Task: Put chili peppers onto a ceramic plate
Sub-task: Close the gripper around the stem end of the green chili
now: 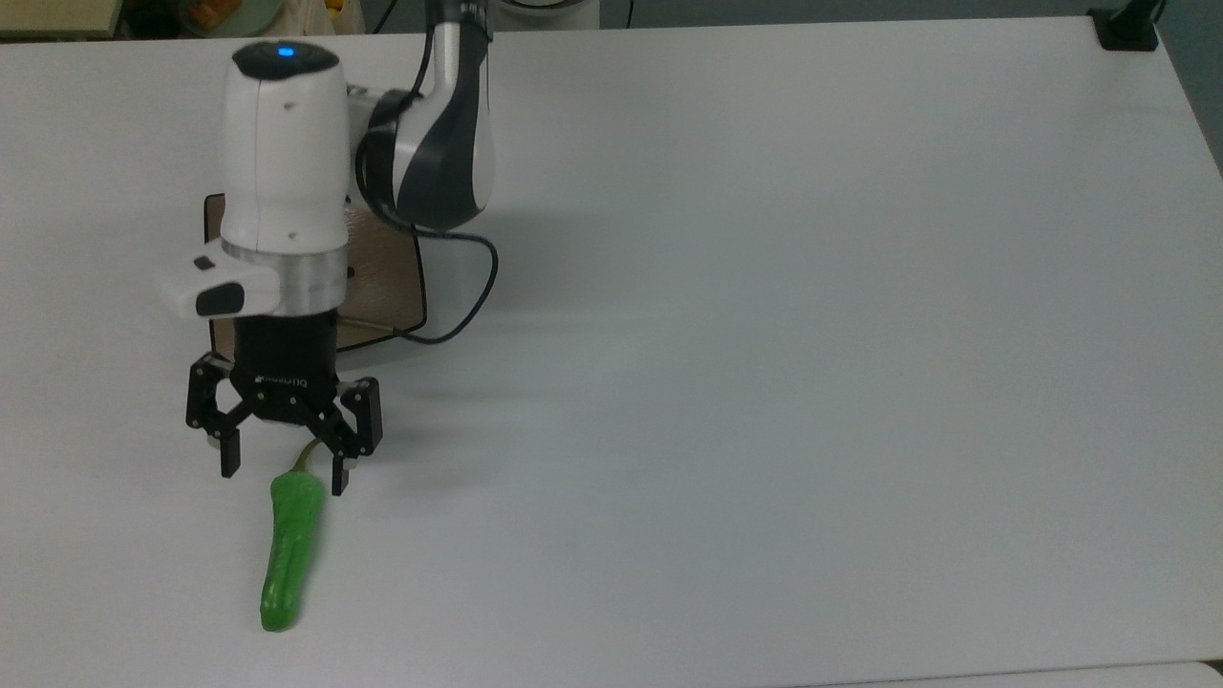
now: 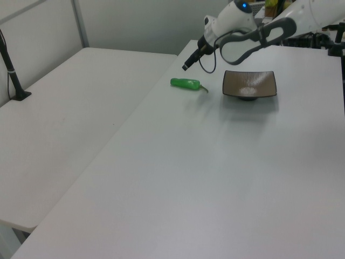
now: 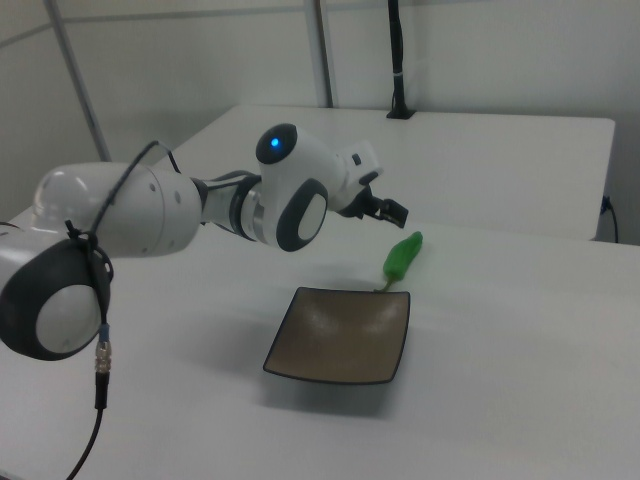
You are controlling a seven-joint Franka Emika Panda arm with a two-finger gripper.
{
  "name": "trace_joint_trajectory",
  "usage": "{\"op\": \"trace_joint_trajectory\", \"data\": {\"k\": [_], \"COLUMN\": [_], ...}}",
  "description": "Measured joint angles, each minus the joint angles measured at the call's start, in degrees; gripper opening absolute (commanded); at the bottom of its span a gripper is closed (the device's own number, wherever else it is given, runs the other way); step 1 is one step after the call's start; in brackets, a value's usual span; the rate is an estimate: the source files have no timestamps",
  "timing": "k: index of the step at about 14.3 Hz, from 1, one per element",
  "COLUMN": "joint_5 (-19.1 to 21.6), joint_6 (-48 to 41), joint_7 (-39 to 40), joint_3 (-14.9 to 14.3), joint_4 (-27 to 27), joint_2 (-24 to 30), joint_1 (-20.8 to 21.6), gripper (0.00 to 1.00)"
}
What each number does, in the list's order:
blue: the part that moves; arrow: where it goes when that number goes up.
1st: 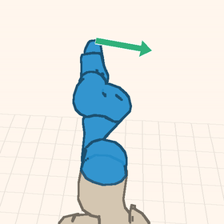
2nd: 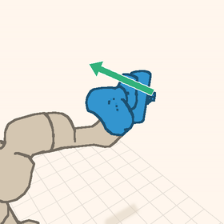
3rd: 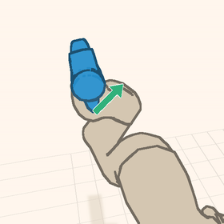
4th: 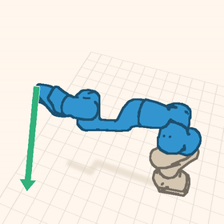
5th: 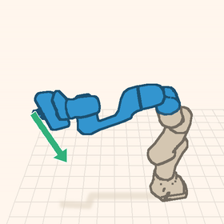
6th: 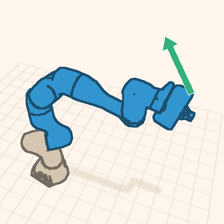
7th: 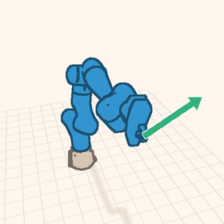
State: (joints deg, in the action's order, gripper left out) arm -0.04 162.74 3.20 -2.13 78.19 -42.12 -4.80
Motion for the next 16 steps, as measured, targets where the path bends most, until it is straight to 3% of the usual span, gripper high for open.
{"op": "trace_joint_trajectory", "data": {"k": [7,8,9,10,16], "joint_5": [-0.03,-0.06,-0.07,-0.07,-0.07], "joint_6": [2.05,2.29,2.30,2.31,2.33], "joint_7": [0.02,0.08,0.08,0.08,0.20], "joint_3": [0.25,0.27,0.34,0.39,0.53], "joint_4": [-3.20,-3.23,-3.24,-3.25,-3.85], "joint_2": [-7.68,-8.06,-8.55,-8.80,-9.10], "joint_1": [-0.60,-0.60,-0.60,-0.60,-0.61], "gripper": [1.00,0.56,0.24,0.13,0.11]}}
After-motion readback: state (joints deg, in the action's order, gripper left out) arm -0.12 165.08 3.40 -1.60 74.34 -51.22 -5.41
